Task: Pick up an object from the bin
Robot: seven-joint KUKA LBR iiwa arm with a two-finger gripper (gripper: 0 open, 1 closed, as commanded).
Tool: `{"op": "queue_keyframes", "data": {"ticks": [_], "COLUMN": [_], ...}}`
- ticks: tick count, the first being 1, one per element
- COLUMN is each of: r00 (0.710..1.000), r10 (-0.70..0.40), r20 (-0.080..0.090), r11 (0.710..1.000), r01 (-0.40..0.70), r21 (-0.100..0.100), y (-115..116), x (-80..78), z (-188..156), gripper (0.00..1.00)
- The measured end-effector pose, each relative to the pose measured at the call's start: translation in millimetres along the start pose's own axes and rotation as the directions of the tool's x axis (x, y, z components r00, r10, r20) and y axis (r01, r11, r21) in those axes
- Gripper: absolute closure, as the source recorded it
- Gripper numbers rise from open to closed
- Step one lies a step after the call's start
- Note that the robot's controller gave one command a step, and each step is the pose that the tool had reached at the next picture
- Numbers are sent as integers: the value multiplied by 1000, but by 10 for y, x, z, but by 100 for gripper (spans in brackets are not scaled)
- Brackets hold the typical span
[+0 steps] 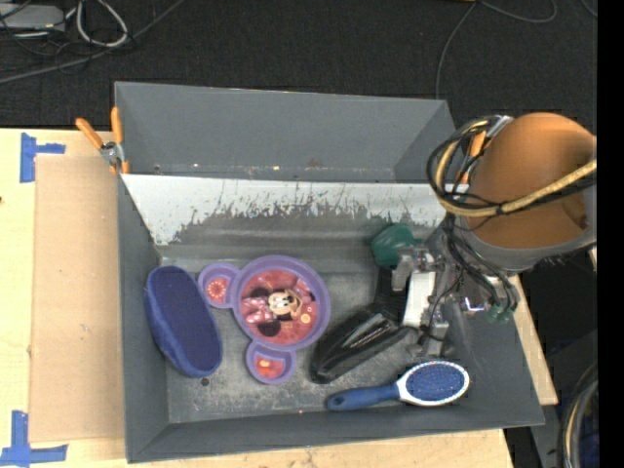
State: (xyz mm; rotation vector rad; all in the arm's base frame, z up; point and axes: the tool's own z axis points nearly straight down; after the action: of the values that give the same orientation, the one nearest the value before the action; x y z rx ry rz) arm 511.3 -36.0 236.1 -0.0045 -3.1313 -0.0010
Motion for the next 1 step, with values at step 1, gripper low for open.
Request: {"op": "queue_keyframes", "data": {"ticks": [1], "r00": [1000], "r10": [-2], "r20": [8], "r11": [1000], "r01": [2], "r21": [1], "y": [2], "x": [-14], "z": [-44], "gripper": [0]}}
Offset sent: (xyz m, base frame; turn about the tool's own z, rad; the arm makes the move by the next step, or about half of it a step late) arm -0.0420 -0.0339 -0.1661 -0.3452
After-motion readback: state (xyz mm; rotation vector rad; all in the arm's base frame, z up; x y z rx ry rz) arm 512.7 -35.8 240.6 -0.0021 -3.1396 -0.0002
